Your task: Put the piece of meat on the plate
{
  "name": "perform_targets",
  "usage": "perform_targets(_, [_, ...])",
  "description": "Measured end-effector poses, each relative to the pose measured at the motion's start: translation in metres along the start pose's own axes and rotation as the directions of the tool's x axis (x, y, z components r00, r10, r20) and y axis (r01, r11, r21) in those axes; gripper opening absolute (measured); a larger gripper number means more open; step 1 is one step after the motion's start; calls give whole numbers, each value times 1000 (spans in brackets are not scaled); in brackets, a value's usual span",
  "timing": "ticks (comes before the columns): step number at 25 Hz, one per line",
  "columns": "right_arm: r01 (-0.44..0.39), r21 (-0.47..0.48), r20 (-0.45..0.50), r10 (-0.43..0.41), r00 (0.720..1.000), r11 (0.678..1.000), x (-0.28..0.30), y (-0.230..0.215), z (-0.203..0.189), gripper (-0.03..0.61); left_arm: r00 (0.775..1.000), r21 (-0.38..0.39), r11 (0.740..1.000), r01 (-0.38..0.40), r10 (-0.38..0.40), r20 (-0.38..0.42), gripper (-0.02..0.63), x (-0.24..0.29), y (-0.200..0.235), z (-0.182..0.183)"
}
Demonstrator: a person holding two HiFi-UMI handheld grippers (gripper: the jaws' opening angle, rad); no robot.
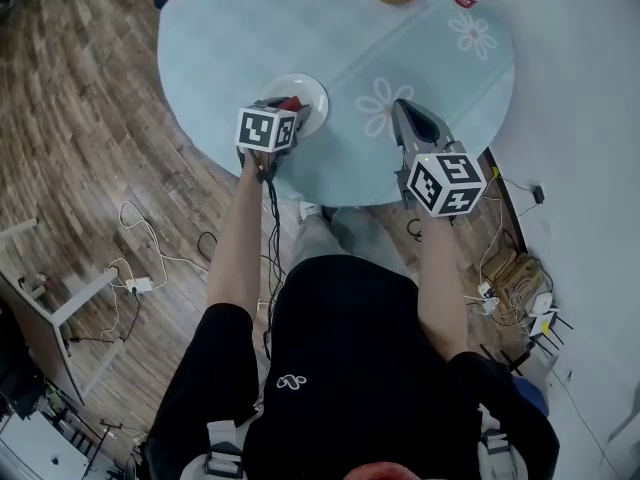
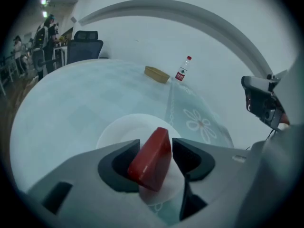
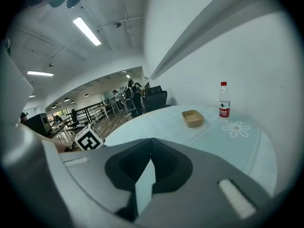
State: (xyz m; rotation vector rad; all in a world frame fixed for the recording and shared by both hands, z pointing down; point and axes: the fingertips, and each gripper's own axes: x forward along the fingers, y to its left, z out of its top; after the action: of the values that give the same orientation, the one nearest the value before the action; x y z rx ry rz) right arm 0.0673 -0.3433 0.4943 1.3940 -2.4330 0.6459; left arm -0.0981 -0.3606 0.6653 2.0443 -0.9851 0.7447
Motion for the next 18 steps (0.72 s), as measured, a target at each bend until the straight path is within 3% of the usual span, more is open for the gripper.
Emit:
perform_targets(5, [-21, -7, -8, 21, 1000, 1000, 4, 7, -2, 11, 995, 48, 997, -61, 57, 87, 258, -15, 15, 13])
perform_targets(8, [-33, -14, -9, 33, 999, 999, 7, 13, -2, 11, 984, 31, 997, -66, 60, 169, 255, -30, 17, 27])
perform_targets(10, [-46, -19, -1, 46, 999, 999, 9, 16, 1, 11, 965, -3, 998, -68, 67, 254, 236, -49, 14, 43])
perform_targets(12, [-63, -23, 17, 64, 998, 998, 10, 21, 7, 11, 927, -45, 996, -83, 94, 362, 174, -77, 10, 63])
perform_targets(16, [-108, -41, 76, 111, 991, 993, 6, 39, 29, 11, 817, -92, 985, -148, 175, 549, 10, -147, -8, 102])
perform_targets(18, [-131, -57, 108, 137, 985, 990, 4, 50, 42, 11, 765, -85, 982, -167, 184, 618, 2, -179, -24, 119])
